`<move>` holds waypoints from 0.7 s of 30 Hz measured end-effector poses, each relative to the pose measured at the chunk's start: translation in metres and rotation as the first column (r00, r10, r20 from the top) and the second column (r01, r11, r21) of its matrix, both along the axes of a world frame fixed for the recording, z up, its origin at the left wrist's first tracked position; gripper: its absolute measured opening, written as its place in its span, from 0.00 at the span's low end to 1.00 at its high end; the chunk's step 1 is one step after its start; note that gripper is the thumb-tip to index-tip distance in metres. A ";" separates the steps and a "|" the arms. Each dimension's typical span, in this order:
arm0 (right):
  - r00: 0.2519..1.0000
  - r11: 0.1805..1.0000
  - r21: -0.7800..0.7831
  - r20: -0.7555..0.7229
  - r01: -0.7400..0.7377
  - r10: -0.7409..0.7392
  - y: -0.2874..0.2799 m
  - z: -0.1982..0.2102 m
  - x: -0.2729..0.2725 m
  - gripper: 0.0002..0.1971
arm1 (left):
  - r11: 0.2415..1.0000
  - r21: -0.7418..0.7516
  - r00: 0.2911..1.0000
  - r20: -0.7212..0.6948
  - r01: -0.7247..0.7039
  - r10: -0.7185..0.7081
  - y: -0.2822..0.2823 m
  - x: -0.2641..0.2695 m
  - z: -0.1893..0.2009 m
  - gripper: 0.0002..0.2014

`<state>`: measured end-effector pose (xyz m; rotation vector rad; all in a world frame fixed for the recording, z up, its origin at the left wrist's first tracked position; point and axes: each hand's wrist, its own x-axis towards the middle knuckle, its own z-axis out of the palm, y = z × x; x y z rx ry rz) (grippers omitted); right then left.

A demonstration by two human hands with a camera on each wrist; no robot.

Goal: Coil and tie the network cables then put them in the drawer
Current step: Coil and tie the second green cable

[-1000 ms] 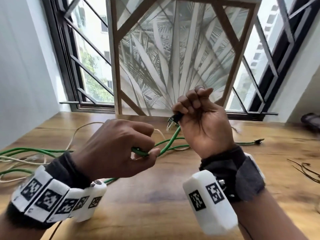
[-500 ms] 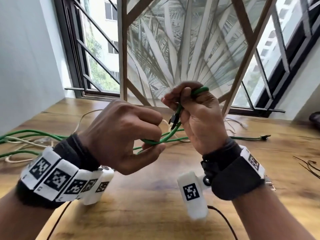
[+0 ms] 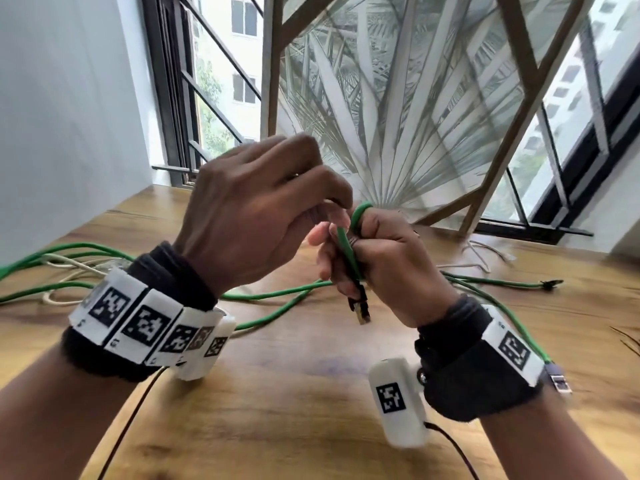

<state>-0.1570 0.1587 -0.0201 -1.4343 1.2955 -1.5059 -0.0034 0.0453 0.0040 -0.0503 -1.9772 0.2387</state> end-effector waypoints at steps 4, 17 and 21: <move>0.990 0.991 0.061 0.081 -0.121 0.116 0.004 0.005 0.000 0.29 | 0.998 0.061 0.999 -0.021 0.031 -0.029 -0.003 -0.002 -0.001 0.13; 0.879 0.828 0.298 0.213 -0.474 0.427 0.014 0.016 0.004 0.39 | 0.994 0.077 0.995 0.052 0.076 -0.080 -0.001 -0.004 0.000 0.19; 0.866 0.810 0.311 0.224 -0.498 0.447 0.015 0.016 0.005 0.40 | 0.997 0.048 0.997 0.057 0.053 -0.056 -0.003 -0.004 -0.001 0.18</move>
